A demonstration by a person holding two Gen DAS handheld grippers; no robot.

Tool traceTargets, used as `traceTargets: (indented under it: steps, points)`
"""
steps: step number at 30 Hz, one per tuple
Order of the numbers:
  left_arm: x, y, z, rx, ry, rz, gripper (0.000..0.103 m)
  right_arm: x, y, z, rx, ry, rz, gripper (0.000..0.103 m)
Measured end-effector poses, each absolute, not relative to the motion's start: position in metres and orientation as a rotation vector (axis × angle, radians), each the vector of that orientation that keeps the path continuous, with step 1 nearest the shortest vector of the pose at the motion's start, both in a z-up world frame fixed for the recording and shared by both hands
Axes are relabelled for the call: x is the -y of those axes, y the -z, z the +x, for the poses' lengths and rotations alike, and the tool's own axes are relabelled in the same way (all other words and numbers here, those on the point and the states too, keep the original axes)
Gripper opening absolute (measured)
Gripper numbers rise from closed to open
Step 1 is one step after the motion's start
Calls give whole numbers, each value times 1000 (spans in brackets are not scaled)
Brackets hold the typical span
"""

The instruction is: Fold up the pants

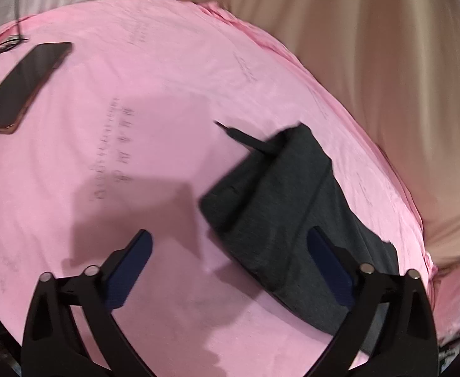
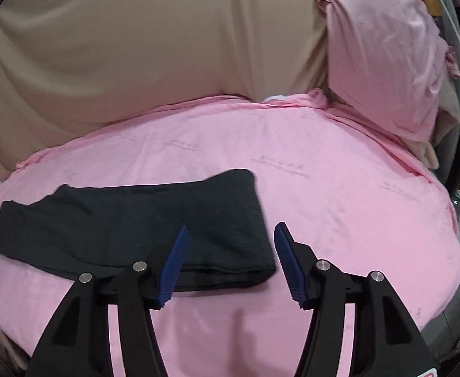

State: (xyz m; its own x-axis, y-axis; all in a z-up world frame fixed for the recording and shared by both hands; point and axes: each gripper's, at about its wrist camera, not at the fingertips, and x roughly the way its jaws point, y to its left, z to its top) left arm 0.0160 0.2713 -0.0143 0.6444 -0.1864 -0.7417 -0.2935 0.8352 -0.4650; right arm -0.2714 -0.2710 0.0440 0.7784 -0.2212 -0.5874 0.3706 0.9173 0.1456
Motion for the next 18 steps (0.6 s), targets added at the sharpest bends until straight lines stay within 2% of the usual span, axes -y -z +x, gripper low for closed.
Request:
traceTargets:
  steps: [1, 3, 6, 9, 12, 14, 15, 16, 18]
  points:
    - [-268, 14, 19, -896, -30, -596, 61, 264, -43, -265, -607, 290, 262, 57]
    - [-254, 14, 29, -936, 47, -572, 50, 242, -39, -238, -642, 203, 260, 57]
    - [-241, 19, 48, -977, 17, -486, 51, 208, -27, -196, -705, 134, 220, 57]
    - [-240, 16, 56, -990, 27, -498, 61, 168, -12, -169, -769, 72, 140, 68]
    - [-245, 17, 59, -984, 62, -528, 65, 142, 11, -142, -838, 121, 2, 69]
    - [-246, 18, 58, -976, 84, -523, 65, 144, 28, -129, -891, 173, -26, 62]
    - [-249, 18, 51, -974, 97, -521, 65, 150, 25, -129, -880, 159, 16, 55]
    - [-250, 18, 46, -973, 107, -521, 65, 158, 20, -127, -872, 156, 70, 11]
    - [-255, 18, 44, -970, 132, -541, 65, 168, 11, -122, -875, 140, 156, 10]
